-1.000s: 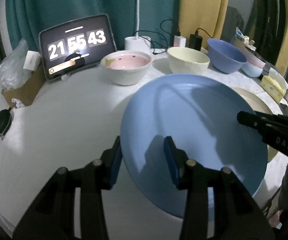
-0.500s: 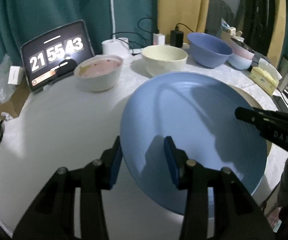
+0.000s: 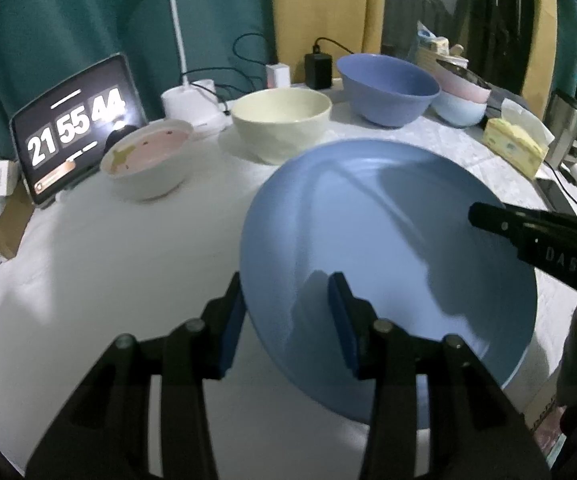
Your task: Organize plates and bowls
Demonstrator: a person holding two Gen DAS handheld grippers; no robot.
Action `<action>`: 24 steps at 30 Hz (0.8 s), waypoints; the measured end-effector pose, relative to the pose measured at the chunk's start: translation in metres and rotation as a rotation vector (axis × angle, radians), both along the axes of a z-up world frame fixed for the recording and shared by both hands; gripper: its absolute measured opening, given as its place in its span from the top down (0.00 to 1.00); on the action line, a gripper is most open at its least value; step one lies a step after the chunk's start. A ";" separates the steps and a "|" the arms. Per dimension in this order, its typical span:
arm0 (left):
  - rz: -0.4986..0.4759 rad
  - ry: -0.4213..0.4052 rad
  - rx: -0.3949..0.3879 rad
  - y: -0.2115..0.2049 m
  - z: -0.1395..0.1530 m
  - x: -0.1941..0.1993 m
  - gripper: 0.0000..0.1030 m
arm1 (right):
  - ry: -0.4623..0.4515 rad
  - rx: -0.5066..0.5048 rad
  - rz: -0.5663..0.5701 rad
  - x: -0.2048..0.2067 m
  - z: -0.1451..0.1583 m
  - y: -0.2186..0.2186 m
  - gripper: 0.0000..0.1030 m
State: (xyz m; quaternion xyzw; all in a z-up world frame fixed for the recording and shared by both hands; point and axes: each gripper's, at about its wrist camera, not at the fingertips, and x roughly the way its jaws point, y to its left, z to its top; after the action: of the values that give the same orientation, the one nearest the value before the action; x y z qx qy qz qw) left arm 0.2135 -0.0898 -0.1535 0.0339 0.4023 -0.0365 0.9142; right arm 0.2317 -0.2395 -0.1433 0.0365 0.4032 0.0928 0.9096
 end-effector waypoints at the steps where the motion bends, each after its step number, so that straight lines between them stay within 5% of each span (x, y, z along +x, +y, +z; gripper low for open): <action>1: -0.007 0.003 0.002 -0.004 -0.001 0.002 0.59 | 0.001 -0.001 -0.005 0.001 -0.001 -0.003 0.77; 24: -0.078 0.067 0.017 -0.042 -0.017 0.035 0.58 | -0.032 -0.031 -0.093 0.013 0.002 -0.037 0.76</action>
State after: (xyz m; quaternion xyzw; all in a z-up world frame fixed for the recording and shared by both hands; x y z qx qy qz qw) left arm 0.2485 -0.1319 -0.1704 0.0562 0.4314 -0.0698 0.8977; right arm 0.2448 -0.2766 -0.1415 0.0397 0.3880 0.0445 0.9197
